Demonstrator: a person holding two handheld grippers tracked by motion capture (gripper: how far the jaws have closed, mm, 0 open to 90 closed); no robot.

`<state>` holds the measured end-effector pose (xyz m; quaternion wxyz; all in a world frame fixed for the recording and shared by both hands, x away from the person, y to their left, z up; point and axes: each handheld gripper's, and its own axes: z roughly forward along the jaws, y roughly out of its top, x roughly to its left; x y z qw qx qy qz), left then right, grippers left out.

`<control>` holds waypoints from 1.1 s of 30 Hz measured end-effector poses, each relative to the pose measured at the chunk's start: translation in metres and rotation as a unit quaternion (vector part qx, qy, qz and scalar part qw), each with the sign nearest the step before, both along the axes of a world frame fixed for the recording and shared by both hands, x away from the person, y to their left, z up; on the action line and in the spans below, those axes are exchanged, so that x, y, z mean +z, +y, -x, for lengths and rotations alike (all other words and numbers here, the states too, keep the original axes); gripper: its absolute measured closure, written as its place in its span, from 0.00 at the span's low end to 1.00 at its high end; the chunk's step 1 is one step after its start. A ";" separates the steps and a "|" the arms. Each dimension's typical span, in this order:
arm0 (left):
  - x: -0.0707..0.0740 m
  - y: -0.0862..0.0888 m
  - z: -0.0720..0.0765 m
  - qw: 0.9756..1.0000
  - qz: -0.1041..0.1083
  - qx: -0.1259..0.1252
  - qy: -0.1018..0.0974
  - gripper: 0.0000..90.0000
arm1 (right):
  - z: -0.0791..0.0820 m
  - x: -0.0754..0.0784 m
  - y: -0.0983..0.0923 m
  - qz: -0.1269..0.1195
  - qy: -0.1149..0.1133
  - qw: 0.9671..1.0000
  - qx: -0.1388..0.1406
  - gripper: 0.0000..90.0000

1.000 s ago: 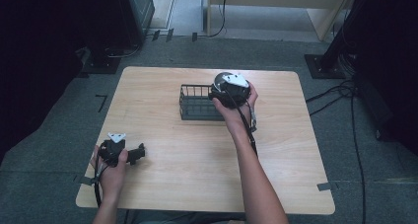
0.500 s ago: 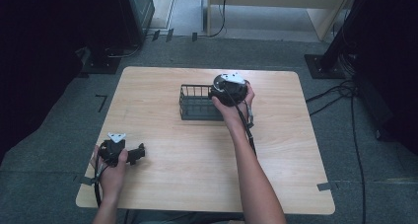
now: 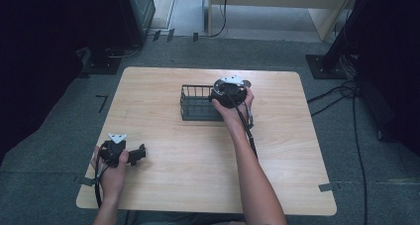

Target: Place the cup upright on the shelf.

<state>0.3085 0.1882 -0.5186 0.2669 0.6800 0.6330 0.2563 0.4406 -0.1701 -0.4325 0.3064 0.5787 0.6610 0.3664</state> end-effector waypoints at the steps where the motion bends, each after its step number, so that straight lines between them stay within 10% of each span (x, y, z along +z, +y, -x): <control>1: 0.000 0.000 0.000 1.000 0.000 0.000 0.000 0.00 | 0.000 -0.001 0.000 -0.001 0.002 1.000 0.001 0.20; 25: 0.000 0.000 0.000 1.000 0.000 0.000 0.000 0.00 | -0.003 -0.008 0.001 0.013 0.035 0.999 0.016 0.19; 33: 0.000 0.000 0.000 1.000 0.000 0.000 0.000 0.00 | -0.001 -0.001 -0.001 -0.002 0.040 0.999 0.028 0.02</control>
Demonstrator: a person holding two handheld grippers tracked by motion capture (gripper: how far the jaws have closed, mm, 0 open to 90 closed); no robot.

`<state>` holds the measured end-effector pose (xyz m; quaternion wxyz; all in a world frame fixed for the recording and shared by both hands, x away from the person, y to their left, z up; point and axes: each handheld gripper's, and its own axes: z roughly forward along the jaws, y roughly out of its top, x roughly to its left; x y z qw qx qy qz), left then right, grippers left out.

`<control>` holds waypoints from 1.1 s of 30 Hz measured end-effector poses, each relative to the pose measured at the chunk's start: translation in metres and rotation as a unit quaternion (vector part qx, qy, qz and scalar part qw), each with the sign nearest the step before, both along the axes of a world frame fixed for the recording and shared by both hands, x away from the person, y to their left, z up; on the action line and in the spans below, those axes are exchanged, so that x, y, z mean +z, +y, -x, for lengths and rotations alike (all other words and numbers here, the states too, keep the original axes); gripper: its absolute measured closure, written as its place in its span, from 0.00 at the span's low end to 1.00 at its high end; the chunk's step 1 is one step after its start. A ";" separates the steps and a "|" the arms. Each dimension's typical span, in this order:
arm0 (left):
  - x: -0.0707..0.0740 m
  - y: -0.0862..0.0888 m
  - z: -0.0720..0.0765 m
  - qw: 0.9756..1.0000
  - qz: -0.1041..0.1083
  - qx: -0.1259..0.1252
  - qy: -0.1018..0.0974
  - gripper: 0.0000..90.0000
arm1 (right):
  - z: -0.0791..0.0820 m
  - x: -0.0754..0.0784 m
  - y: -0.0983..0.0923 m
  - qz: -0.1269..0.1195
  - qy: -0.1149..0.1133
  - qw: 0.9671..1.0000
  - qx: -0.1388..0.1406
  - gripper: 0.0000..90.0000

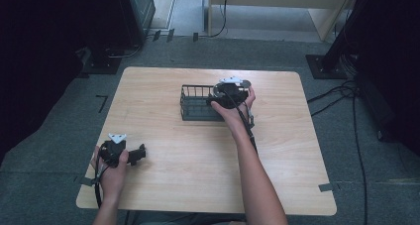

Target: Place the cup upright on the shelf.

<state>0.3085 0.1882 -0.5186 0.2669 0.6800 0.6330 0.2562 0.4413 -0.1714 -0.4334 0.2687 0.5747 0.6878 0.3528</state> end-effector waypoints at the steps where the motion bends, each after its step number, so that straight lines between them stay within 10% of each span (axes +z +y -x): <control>1: 0.000 0.000 0.000 1.000 0.000 0.000 0.000 0.00 | 0.001 0.001 -0.001 -0.001 -0.001 1.000 0.000 0.02; 33: 0.000 0.000 0.000 1.000 0.000 0.000 -0.001 0.00 | 0.059 0.023 -0.035 0.001 -0.024 1.000 -0.003 0.00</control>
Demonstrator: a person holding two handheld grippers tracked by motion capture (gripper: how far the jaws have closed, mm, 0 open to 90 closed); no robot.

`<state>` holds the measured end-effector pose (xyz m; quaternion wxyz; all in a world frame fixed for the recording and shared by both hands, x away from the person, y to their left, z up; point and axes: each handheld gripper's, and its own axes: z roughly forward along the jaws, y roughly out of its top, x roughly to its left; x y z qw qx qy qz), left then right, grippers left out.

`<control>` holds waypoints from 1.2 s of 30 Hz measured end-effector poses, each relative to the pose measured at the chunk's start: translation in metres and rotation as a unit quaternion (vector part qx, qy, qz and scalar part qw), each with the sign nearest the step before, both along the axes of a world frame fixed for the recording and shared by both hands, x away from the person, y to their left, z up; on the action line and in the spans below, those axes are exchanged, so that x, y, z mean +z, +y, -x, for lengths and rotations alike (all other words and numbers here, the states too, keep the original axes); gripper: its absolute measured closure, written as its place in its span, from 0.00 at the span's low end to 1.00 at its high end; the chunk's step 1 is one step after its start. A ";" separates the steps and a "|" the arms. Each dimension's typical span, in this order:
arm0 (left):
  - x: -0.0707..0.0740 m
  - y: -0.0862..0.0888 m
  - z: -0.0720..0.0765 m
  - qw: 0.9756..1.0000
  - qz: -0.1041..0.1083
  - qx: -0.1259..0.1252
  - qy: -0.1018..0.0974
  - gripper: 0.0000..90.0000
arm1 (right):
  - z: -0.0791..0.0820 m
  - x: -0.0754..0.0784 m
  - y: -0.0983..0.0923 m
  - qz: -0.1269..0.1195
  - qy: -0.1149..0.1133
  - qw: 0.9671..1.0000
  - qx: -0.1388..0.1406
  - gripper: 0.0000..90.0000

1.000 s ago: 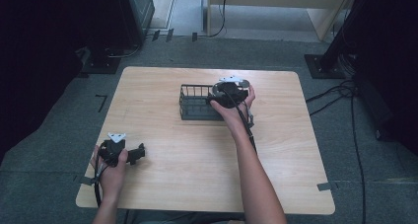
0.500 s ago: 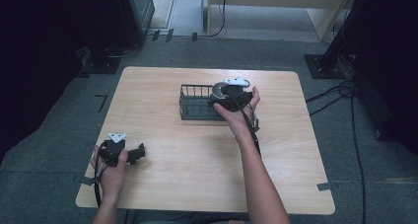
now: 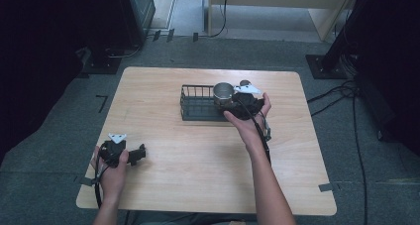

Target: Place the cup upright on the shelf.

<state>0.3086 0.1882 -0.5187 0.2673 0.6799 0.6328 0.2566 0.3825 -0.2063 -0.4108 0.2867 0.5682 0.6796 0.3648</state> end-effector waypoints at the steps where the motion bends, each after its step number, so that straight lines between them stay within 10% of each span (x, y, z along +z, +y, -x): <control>1: 0.000 0.000 0.000 1.000 0.000 0.000 0.000 0.00 | 0.002 0.000 -0.001 0.002 0.000 1.000 0.000 0.00; 36: 0.000 0.000 0.000 1.000 -0.001 -0.001 0.001 0.00 | 0.070 -0.040 -0.069 0.006 0.018 0.999 -0.035 0.00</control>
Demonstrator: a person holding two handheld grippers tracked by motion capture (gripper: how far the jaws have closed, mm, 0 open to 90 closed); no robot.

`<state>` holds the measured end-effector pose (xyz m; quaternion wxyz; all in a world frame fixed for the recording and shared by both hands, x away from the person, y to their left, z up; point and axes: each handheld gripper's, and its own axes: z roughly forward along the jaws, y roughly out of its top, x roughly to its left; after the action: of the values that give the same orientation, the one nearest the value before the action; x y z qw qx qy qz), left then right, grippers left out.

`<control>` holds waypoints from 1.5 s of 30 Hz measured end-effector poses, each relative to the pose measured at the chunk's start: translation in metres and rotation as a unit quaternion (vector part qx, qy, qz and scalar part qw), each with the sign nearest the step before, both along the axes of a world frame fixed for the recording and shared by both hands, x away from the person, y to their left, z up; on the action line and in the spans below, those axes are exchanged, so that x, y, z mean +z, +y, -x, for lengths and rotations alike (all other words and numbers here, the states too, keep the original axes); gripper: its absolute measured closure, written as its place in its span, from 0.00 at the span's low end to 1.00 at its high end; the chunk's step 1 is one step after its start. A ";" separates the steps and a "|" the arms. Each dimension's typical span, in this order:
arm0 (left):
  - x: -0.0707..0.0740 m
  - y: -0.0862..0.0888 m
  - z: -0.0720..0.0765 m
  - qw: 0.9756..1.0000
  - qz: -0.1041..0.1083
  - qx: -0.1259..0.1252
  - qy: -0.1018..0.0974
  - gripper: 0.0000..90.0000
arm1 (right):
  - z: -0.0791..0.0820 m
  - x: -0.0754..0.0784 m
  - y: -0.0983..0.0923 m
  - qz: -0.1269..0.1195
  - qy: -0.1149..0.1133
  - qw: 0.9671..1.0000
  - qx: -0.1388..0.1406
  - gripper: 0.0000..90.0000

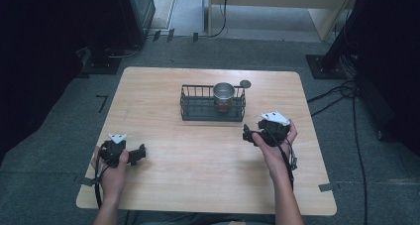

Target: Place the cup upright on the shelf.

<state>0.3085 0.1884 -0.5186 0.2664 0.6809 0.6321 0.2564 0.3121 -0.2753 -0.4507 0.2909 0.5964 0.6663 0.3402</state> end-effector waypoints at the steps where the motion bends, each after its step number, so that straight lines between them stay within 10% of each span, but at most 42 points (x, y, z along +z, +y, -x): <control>1: 0.000 0.000 0.000 1.000 0.000 0.000 0.000 0.00 | 0.002 -0.001 -0.003 0.001 0.001 1.000 -0.002 0.00; 45: 0.000 0.000 0.000 1.000 0.000 0.000 0.000 0.00 | 0.073 -0.054 -0.095 0.011 0.053 0.992 -0.113 0.00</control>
<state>0.3085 0.1883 -0.5187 0.2664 0.6809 0.6321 0.2565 0.2387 -0.3704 -0.5046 0.2983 0.6817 0.6127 0.2663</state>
